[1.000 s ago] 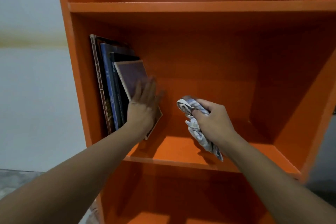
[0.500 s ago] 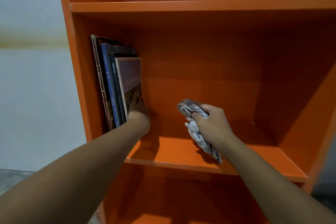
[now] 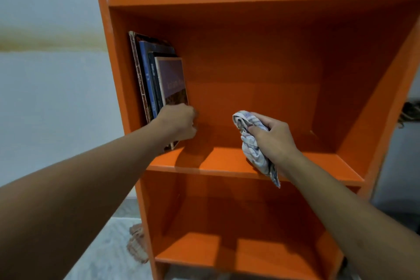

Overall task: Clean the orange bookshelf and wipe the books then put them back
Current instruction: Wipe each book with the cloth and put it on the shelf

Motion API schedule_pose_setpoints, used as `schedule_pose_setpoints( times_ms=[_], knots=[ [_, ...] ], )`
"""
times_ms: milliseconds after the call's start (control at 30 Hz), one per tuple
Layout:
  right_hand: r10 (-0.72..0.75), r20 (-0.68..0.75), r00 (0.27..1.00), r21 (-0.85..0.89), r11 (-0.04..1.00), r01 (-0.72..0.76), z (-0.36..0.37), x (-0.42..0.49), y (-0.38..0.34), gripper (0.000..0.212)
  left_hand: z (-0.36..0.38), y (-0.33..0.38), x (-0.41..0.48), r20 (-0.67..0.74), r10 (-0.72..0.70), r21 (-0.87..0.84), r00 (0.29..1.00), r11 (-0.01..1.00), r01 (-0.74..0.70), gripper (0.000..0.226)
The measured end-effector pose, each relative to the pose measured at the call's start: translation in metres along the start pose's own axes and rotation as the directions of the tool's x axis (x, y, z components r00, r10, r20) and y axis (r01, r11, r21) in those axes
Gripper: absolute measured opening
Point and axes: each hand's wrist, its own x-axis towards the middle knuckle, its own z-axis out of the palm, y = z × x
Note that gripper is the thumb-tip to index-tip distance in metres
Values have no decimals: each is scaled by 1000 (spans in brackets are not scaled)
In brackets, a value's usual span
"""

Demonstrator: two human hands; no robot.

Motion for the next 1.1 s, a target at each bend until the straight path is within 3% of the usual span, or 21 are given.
schedule_pose_setpoints(
  times_ms=[133,233,333,433,500,600,667,733,833,900,967,1000,1067,1100],
  knots=[
    [0,-4,1000,48,999,0,-11,-38,5,32,-16,14,-38,-90,22,-259,996,965,-45,40],
    [39,18,999,60,997,-40,-20,-84,23,30,-14,47,-90,-103,87,-525,991,841,-128,32],
    [70,31,997,34,997,-71,-27,-128,55,30,-1,88,-142,-45,137,-717,990,685,-127,24],
    [179,36,983,50,982,-181,-31,-168,105,28,35,127,-183,112,131,-852,985,522,27,24],
    [298,5,955,71,952,-297,-33,-194,150,26,74,157,-206,281,147,-873,948,451,188,25],
    [450,-86,889,78,892,-444,-31,-225,207,27,138,193,-239,582,174,-766,794,445,464,28],
    [497,-129,858,100,868,-487,-29,-246,236,29,187,215,-265,698,169,-681,696,455,574,39],
    [473,-176,863,55,880,-471,-30,-270,263,26,233,234,-296,747,161,-628,645,488,606,41],
    [352,-271,896,-155,903,-401,-34,-302,297,27,280,250,-332,776,117,-579,620,523,625,16],
    [250,-232,940,-352,879,-321,-34,-322,312,35,293,252,-343,785,95,-585,612,437,683,8],
    [224,35,974,-555,815,-168,-24,-344,321,41,291,248,-346,793,111,-599,599,319,734,36],
    [190,217,957,-617,786,-16,-17,-355,323,42,295,246,-346,795,136,-601,591,307,738,42],
    [16,499,867,-591,737,327,-7,-369,333,43,296,242,-342,813,184,-580,553,346,737,40],
    [-69,563,823,-563,697,444,-8,-370,339,45,293,239,-340,824,197,-566,532,358,743,38]
  ],
)
